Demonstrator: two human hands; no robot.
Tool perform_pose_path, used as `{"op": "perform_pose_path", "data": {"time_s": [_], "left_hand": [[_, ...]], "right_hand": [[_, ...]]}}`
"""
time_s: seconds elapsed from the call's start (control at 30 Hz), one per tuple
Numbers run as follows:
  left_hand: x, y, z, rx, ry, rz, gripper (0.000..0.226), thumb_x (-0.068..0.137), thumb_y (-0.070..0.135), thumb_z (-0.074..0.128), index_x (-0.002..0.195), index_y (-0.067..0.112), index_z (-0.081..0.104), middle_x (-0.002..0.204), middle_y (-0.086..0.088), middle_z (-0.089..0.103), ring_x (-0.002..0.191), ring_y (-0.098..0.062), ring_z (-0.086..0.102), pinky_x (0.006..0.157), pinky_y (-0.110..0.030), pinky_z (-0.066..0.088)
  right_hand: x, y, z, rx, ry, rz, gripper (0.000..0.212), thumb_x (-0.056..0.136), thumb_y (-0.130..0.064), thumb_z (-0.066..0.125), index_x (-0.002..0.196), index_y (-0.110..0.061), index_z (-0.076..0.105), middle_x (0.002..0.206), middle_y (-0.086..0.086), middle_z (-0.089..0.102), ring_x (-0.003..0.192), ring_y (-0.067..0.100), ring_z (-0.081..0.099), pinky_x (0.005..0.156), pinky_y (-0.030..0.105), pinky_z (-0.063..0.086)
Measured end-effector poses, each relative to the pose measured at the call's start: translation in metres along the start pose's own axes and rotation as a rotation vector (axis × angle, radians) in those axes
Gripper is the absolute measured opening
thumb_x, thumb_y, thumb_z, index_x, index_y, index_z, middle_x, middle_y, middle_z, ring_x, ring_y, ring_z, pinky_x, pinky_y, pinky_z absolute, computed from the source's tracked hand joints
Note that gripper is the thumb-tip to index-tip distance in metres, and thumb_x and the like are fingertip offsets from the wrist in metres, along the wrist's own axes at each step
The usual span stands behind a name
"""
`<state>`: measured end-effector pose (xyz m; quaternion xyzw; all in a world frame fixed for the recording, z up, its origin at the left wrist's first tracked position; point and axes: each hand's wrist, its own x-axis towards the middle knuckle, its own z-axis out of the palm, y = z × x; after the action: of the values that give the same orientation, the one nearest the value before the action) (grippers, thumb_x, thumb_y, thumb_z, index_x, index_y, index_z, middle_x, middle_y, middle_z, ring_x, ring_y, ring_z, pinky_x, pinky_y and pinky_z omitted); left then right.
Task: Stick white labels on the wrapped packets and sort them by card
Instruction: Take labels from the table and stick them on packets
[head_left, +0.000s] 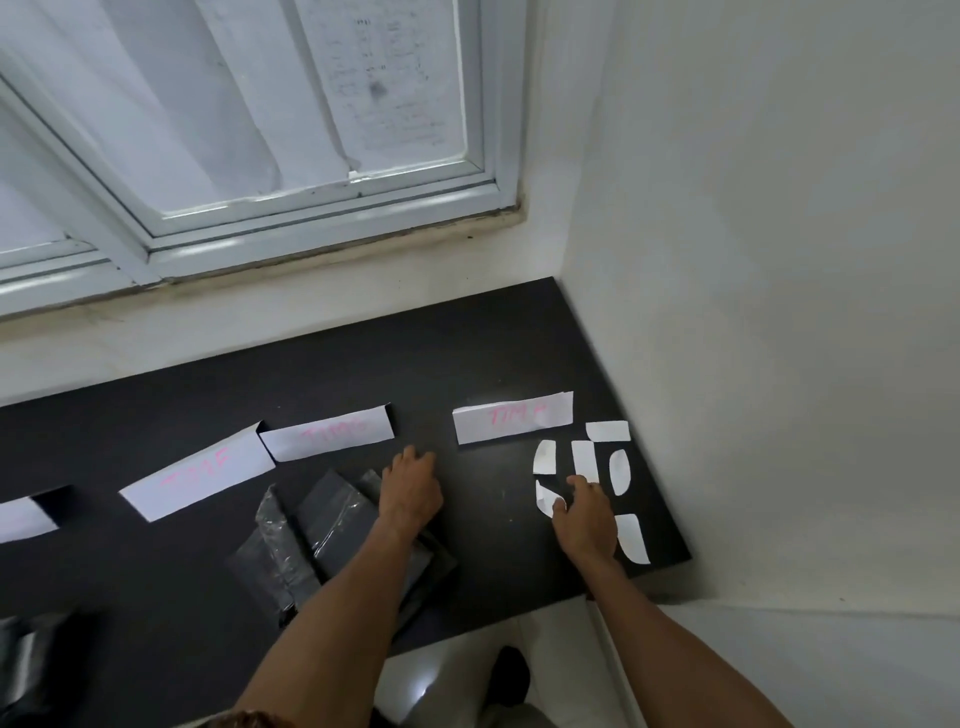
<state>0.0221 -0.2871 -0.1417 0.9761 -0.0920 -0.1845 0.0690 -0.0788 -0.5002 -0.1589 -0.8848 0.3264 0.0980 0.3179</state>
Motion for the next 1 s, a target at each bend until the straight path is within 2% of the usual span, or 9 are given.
{"op": "perform_pose_path", "data": {"time_s": [0.2,0.47,0.67,0.77,0.87,0.93,1.0], "left_hand": [[-0.01,-0.002,0.005,0.045,-0.024,0.06,0.03,0.09,0.018,0.046,0.118,0.013,0.055,0.126,-0.012,0.047,0.117,-0.031,0.049,0.099,-0.041,0.039],[-0.028,-0.044,-0.005,-0.029,0.024,-0.046,0.027,0.093,0.019,0.048,0.118,0.012,0.054,0.124,-0.011,0.048,0.116,-0.03,0.049,0.097,-0.041,0.041],[-0.048,-0.072,-0.014,-0.092,0.119,-0.114,0.029,0.091,0.018,0.046,0.119,0.014,0.055,0.129,-0.009,0.047,0.12,-0.029,0.046,0.101,-0.042,0.038],[-0.064,-0.091,-0.019,-0.115,0.238,-0.224,0.034,0.089,0.017,0.05,0.123,0.013,0.055,0.135,-0.011,0.045,0.125,-0.03,0.044,0.105,-0.042,0.035],[-0.083,-0.116,-0.025,-0.193,0.327,-0.444,0.044,0.085,0.013,0.053,0.128,0.012,0.05,0.14,-0.016,0.041,0.13,-0.033,0.04,0.106,-0.044,0.035],[-0.093,-0.129,-0.026,-0.36,0.302,-0.601,0.049,0.086,0.013,0.052,0.134,0.013,0.042,0.14,-0.018,0.039,0.129,-0.036,0.04,0.103,-0.048,0.037],[-0.103,-0.148,-0.025,-0.583,0.242,-0.701,0.048,0.089,0.019,0.054,0.133,0.008,0.039,0.134,-0.021,0.043,0.123,-0.04,0.045,0.1,-0.049,0.041]], "right_hand": [[0.01,0.002,0.004,-0.021,-0.022,0.023,0.037,0.091,-0.011,0.051,0.127,-0.012,0.053,0.126,0.01,0.06,0.119,0.029,0.054,0.092,0.036,0.045],[0.004,-0.007,0.013,0.02,0.042,0.079,0.034,0.09,-0.007,0.05,0.123,-0.011,0.056,0.118,0.015,0.064,0.112,0.034,0.058,0.089,0.039,0.047],[-0.018,-0.048,0.027,0.165,0.139,0.001,0.039,0.086,-0.006,0.051,0.125,-0.011,0.054,0.111,0.013,0.067,0.109,0.034,0.059,0.085,0.038,0.047],[-0.036,-0.083,0.04,0.238,0.099,-0.043,0.04,0.085,-0.012,0.06,0.125,-0.012,0.055,0.102,0.008,0.07,0.105,0.032,0.061,0.086,0.036,0.046],[-0.06,-0.122,0.06,0.298,0.055,-0.069,0.045,0.083,-0.019,0.068,0.126,-0.009,0.057,0.101,0.007,0.071,0.105,0.029,0.062,0.091,0.034,0.045],[-0.075,-0.144,0.074,0.301,0.017,-0.077,0.042,0.082,-0.023,0.071,0.12,-0.009,0.062,0.104,0.007,0.071,0.105,0.027,0.063,0.088,0.03,0.044],[-0.097,-0.165,0.092,0.315,-0.013,-0.105,0.03,0.081,-0.023,0.071,0.108,-0.011,0.068,0.102,0.007,0.071,0.098,0.026,0.065,0.077,0.025,0.042]]}}
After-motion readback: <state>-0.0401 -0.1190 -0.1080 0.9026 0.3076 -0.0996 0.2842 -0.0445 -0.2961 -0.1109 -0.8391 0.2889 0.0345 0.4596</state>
